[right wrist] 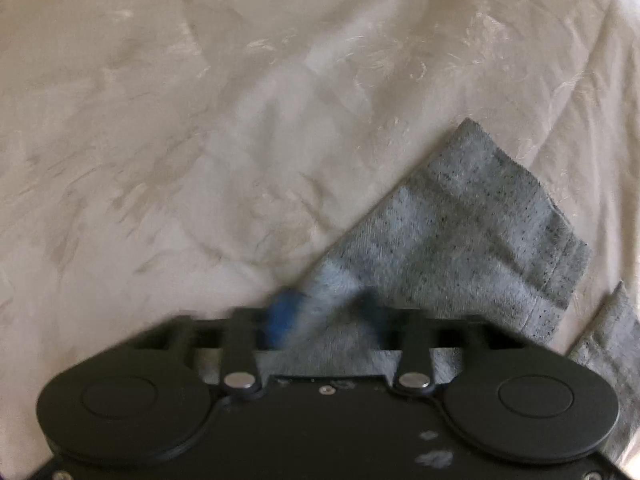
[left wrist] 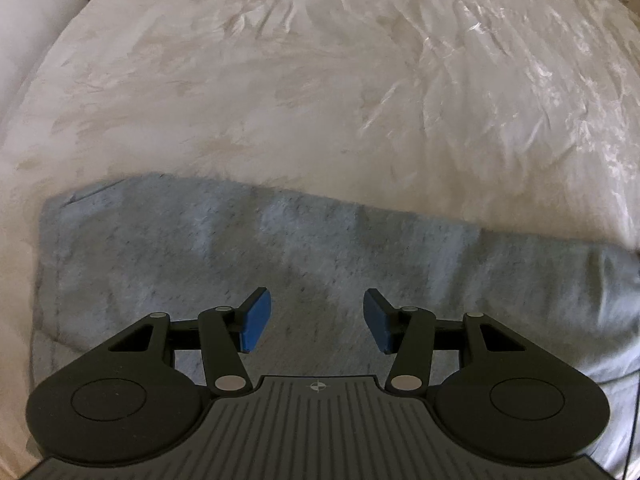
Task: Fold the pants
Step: 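Lower both grippers toward the pants, right gripper reaching the leg cuffs, then close the right gripper on the cuff of one pant leg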
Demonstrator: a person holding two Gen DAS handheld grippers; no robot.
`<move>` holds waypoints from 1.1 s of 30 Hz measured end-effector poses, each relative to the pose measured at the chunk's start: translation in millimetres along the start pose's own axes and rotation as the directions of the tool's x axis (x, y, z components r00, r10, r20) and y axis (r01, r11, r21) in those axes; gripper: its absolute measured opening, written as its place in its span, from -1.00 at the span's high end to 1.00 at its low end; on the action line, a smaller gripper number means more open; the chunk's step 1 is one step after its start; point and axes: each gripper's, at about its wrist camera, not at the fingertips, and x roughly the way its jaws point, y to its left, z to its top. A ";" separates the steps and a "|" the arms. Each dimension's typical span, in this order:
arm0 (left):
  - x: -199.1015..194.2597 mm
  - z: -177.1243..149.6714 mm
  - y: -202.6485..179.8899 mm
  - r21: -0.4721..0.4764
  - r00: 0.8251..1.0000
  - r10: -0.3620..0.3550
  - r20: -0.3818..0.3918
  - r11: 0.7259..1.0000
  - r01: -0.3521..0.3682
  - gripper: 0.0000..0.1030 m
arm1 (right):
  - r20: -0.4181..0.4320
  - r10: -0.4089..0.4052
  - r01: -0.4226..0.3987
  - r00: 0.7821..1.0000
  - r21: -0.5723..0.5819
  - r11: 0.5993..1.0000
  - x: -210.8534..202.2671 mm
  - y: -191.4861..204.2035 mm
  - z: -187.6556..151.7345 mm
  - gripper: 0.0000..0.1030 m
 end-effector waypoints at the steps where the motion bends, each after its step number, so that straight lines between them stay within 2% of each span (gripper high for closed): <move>1: 2.3 4.7 0.1 -0.007 1.000 -0.010 -0.003 1.000 0.010 0.02 | -0.002 0.029 -0.029 1.000 0.008 1.000 -5.4 -6.1 -2.1 0.85; 4: 8.7 18.2 2.4 -0.045 0.999 -0.042 -0.012 0.998 0.042 0.02 | 0.012 0.072 -0.072 0.997 0.027 0.997 -27.2 -26.6 -12.4 0.85; 10: 24.3 48.7 14.6 -0.158 0.992 -0.117 -0.041 0.981 0.109 0.02 | 0.013 0.092 -0.092 0.996 0.003 0.996 -52.3 -57.2 -48.3 0.88; 14: 36.1 62.1 20.9 -0.215 0.991 -0.121 -0.063 0.971 0.105 0.02 | 0.001 0.079 -0.079 0.997 0.021 0.997 -51.9 -68.9 -66.7 0.88; 21: 66.1 75.0 22.7 -0.283 0.978 -0.135 -0.157 0.955 0.087 0.02 | -0.032 0.080 -0.078 0.996 0.056 0.995 -49.9 -89.2 -83.5 0.88; 24: 79.1 77.7 19.6 -0.281 0.974 -0.118 -0.191 0.958 0.061 0.02 | -0.016 0.097 -0.096 0.995 0.060 0.994 -52.9 -90.0 -83.1 0.66; 25: 82.5 77.4 19.1 -0.279 0.973 -0.116 -0.199 0.959 0.057 0.02 | -0.005 0.095 -0.095 0.995 0.062 0.994 -52.6 -89.9 -80.5 0.45; 26: 84.6 77.0 18.1 -0.274 0.973 -0.112 -0.200 0.960 0.054 0.02 | 0.006 0.097 -0.097 0.995 0.063 0.993 -52.6 -87.4 -76.1 0.04; 27: 86.4 76.5 16.4 -0.266 0.974 -0.106 -0.201 0.963 0.049 0.02 | 0.021 0.095 -0.096 0.995 0.062 0.993 -54.2 -85.0 -71.8 -0.09; 28: 87.9 75.7 14.6 -0.257 0.974 -0.100 -0.201 0.965 0.046 0.02 | 0.035 0.090 -0.092 0.995 0.061 0.994 -55.0 -81.2 -66.5 -0.20; 30: 89.9 73.9 11.6 -0.242 0.975 -0.092 -0.200 0.969 0.042 0.02 | 0.047 0.084 -0.087 0.995 0.070 0.994 -52.2 -70.4 -49.2 -0.24; 32: 91.7 70.8 9.6 -0.231 0.976 -0.086 -0.199 0.972 0.038 0.02 | 0.055 0.083 -0.087 0.995 0.089 0.992 -45.5 -58.5 -31.8 -0.46; 33: 91.8 69.8 8.1 -0.229 0.976 -0.084 -0.199 0.973 0.037 0.02 | 0.063 0.072 -0.077 0.995 0.095 0.992 -40.2 -49.9 -22.3 -0.48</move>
